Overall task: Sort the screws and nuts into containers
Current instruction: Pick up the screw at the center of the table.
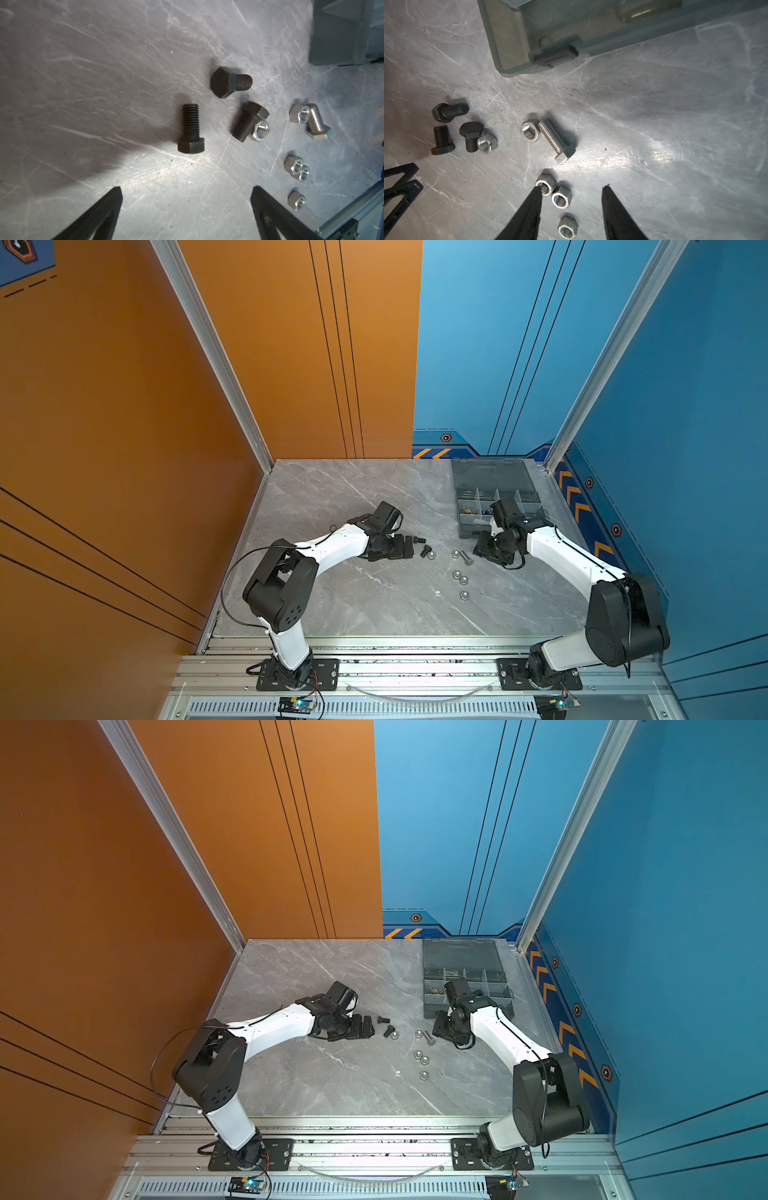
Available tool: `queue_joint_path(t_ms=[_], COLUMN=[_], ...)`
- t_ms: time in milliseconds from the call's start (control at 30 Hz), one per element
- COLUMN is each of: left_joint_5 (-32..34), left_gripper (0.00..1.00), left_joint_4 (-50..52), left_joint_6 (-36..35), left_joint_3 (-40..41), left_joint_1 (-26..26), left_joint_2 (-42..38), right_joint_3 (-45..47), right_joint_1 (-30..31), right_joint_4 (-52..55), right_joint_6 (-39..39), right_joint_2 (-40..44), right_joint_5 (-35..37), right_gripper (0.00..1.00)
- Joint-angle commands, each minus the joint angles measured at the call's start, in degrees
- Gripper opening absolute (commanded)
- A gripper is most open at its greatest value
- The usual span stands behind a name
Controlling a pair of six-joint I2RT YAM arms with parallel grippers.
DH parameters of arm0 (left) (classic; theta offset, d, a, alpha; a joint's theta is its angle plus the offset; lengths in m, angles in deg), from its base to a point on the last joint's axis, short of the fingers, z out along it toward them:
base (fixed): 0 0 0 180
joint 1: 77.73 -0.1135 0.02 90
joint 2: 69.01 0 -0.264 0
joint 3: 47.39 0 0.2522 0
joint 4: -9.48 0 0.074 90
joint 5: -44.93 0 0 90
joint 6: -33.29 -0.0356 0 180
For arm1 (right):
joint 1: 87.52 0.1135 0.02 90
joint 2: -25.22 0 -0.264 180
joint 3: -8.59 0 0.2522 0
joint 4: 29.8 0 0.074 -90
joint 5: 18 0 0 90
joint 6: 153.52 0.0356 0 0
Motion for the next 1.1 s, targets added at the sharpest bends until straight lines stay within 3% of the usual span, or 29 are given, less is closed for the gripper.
queue_joint_path(t_ms=[0, 367, 400, 633, 1067], left_joint_5=[2.7, 6.9, 7.2, 8.1, 10.4], left_gripper=[0.95, 0.87, 0.81, 0.67, 0.61], left_joint_4=[2.9, 6.7, 6.7, 6.8, 7.3], left_joint_6=[-1.2, -2.6, -2.6, -2.7, -3.2], left_joint_3=[-2.3, -7.9, -8.2, -9.1, -11.5], left_joint_1=[1.1, 3.4, 3.4, 3.6, 3.9], left_joint_2=[1.7, 6.8, 7.2, 9.0, 11.7], right_joint_3=[0.7, 1.2, 1.4, 2.1, 2.3], right_joint_1=[0.2, -0.6, -0.7, -1.7, -2.5], right_joint_4=[0.0, -0.4, -0.4, -0.7, -1.1], right_joint_6=[0.3, 0.0, 0.0, -0.2, -0.5], right_joint_2=[-0.3, 0.1, 0.2, 0.6, 0.2], right_joint_5=[1.3, 1.0, 1.0, 0.5, -0.1], right_gripper=[0.50, 0.50, 0.50, 0.50, 0.50])
